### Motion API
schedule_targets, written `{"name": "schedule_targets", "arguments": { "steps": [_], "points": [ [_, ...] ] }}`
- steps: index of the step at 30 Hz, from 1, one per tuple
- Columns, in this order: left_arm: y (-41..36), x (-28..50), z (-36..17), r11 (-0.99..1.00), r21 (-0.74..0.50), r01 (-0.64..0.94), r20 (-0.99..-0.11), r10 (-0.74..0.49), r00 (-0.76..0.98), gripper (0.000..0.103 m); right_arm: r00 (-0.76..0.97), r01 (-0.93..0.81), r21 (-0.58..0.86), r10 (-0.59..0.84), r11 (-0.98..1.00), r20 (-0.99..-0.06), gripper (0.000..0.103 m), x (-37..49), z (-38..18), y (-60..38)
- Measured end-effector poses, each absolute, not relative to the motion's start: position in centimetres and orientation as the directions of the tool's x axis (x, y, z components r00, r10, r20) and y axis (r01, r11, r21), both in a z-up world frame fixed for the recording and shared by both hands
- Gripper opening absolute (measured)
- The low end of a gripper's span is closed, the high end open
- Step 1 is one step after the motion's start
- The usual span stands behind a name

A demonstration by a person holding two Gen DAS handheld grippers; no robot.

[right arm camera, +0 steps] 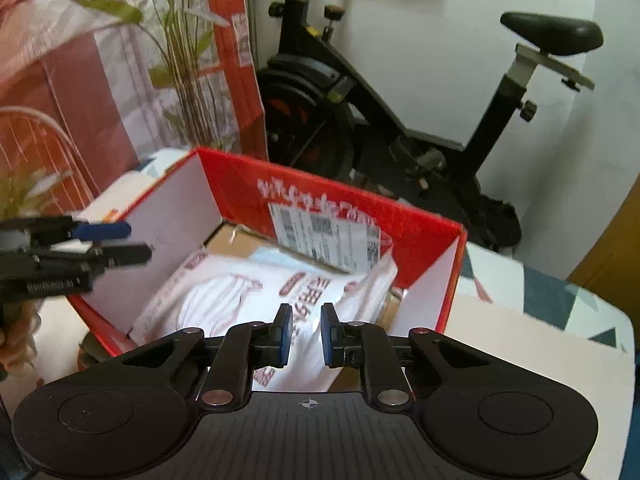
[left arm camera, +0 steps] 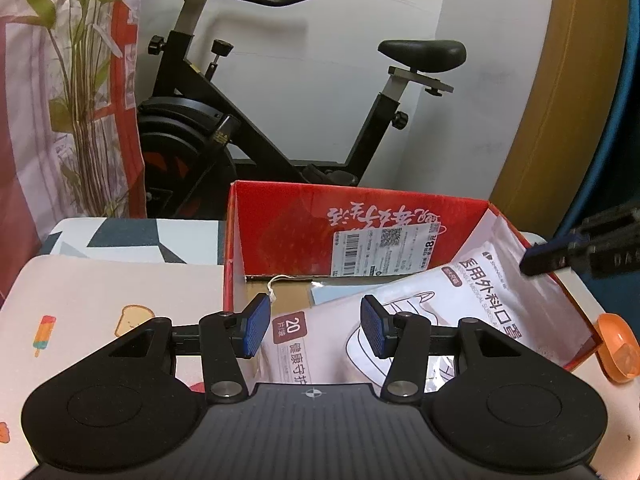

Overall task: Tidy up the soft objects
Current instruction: 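Lower the mask pack into the red box and open the right gripper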

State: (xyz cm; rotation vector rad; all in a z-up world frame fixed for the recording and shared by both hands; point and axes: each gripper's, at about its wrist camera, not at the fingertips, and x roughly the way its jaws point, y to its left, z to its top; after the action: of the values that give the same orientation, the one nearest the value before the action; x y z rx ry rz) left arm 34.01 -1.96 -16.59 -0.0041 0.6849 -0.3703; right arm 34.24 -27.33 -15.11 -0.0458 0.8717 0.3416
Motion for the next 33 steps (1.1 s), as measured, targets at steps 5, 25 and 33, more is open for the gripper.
{"name": "schedule_targets", "arguments": {
  "steps": [5, 25, 33],
  "points": [
    [-1.7, 34.2, -16.9, 0.933, -0.139, 0.332, -0.618, -0.344, 0.707, 0.052, 0.623, -0.32, 0.051, 0.251, 0.946, -0.741, 0.015, 34.4, -13.3, -27.5],
    [-1.9, 34.5, -17.2, 0.925, -0.156, 0.346, -0.623, -0.364, 0.692, 0.052, 0.327, -0.29, 0.011, 0.109, 0.957, -0.939, 0.002, 38.3, -23.8, -25.0],
    [-1.7, 33.4, -16.4, 0.93, -0.126, 0.345, -0.631, -0.344, 0.696, 0.052, 0.336, -0.295, -0.009, 0.095, 0.955, -0.937, 0.005, 37.0, -23.8, -24.3]
  ]
}}
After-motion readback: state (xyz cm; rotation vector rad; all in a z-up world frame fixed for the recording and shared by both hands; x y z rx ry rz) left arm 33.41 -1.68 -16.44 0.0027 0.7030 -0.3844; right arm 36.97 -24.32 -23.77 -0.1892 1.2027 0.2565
